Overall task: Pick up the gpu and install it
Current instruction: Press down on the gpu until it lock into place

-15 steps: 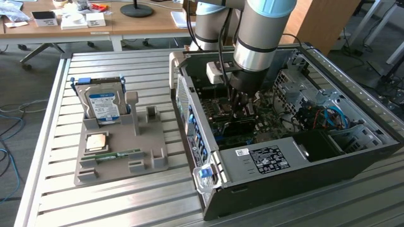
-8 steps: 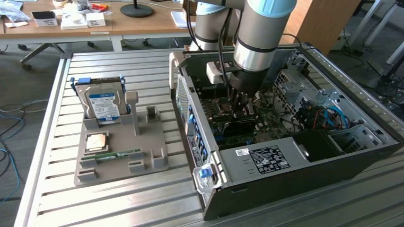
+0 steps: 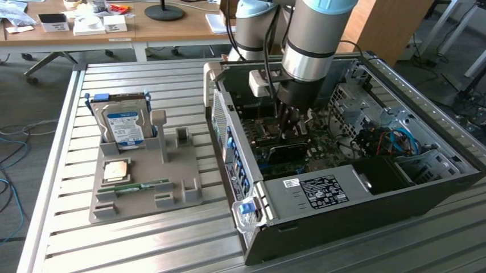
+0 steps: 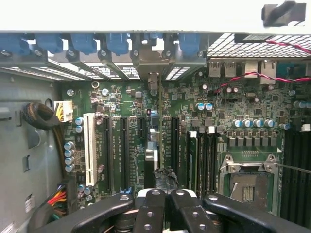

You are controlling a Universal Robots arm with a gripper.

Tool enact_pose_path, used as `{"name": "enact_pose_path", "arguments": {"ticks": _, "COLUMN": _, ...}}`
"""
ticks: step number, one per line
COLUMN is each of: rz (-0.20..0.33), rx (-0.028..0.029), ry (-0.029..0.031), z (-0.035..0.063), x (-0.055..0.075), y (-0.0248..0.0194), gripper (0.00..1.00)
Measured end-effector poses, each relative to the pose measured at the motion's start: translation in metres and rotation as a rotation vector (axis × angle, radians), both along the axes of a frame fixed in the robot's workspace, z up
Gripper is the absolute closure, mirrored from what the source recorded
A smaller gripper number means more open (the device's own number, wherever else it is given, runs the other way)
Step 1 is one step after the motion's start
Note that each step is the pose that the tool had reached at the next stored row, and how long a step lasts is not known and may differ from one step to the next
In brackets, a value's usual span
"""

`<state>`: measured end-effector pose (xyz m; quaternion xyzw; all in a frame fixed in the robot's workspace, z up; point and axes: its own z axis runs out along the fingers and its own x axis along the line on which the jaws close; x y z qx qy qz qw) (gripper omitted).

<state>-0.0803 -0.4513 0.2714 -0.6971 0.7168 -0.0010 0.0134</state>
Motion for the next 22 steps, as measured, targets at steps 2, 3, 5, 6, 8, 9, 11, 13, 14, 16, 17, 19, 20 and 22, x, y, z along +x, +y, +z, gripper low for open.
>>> {"name": "enact_pose_path", "arguments": {"ticks": 2, "rz": 0.0, "rx": 0.0001, "ry": 0.0, "z": 0.0035, "x": 0.0, "y": 0.0, "gripper": 0.89}}
{"name": "enact_pose_path", "arguments": {"ticks": 3, "rz": 0.0, "rx": 0.0, "ry": 0.0, "z": 0.0056, "x": 0.0, "y": 0.0, "gripper": 0.89}}
{"name": "enact_pose_path", "arguments": {"ticks": 5, "rz": -0.001, "rx": 0.0001, "ry": 0.0, "z": 0.0102, "x": 0.0, "y": 0.0001, "gripper": 0.89}}
{"name": "enact_pose_path", "arguments": {"ticks": 6, "rz": -0.001, "rx": 0.0, "ry": 0.0001, "z": 0.0128, "x": 0.0, "y": 0.0001, "gripper": 0.89}}
{"name": "enact_pose_path", "arguments": {"ticks": 8, "rz": -0.001, "rx": 0.0, "ry": 0.0, "z": 0.0184, "x": 0.0, "y": 0.0002, "gripper": 0.89}}
{"name": "enact_pose_path", "arguments": {"ticks": 9, "rz": -0.001, "rx": 0.0, "ry": 0.0, "z": 0.0212, "x": 0.0, "y": 0.0002, "gripper": 0.89}}
{"name": "enact_pose_path", "arguments": {"ticks": 11, "rz": -0.002, "rx": -0.0002, "ry": 0.0, "z": 0.0271, "x": 0.0, "y": 0.0005, "gripper": 0.89}}
{"name": "enact_pose_path", "arguments": {"ticks": 13, "rz": -0.002, "rx": -0.0007, "ry": 0.0, "z": 0.0331, "x": 0.0, "y": 0.0007, "gripper": 0.89}}
{"name": "enact_pose_path", "arguments": {"ticks": 14, "rz": -0.002, "rx": -0.0008, "ry": 0.0, "z": 0.0361, "x": 0.0, "y": 0.0009, "gripper": 0.89}}
{"name": "enact_pose_path", "arguments": {"ticks": 16, "rz": -0.003, "rx": -0.0011, "ry": 0.0, "z": 0.0423, "x": 0.0, "y": 0.0012, "gripper": 0.89}}
{"name": "enact_pose_path", "arguments": {"ticks": 17, "rz": -0.003, "rx": -0.0012, "ry": 0.0, "z": 0.0453, "x": 0.0, "y": 0.0013, "gripper": 0.89}}
{"name": "enact_pose_path", "arguments": {"ticks": 19, "rz": -0.004, "rx": -0.0016, "ry": 0.0, "z": 0.0511, "x": 0.0, "y": 0.0016, "gripper": 0.89}}
{"name": "enact_pose_path", "arguments": {"ticks": 20, "rz": -0.004, "rx": -0.0017, "ry": 0.0001, "z": 0.0538, "x": 0.0, "y": 0.0017, "gripper": 0.89}}
{"name": "enact_pose_path", "arguments": {"ticks": 22, "rz": -0.004, "rx": -0.0019, "ry": 0.0, "z": 0.058, "x": 0.0, "y": 0.0018, "gripper": 0.89}}
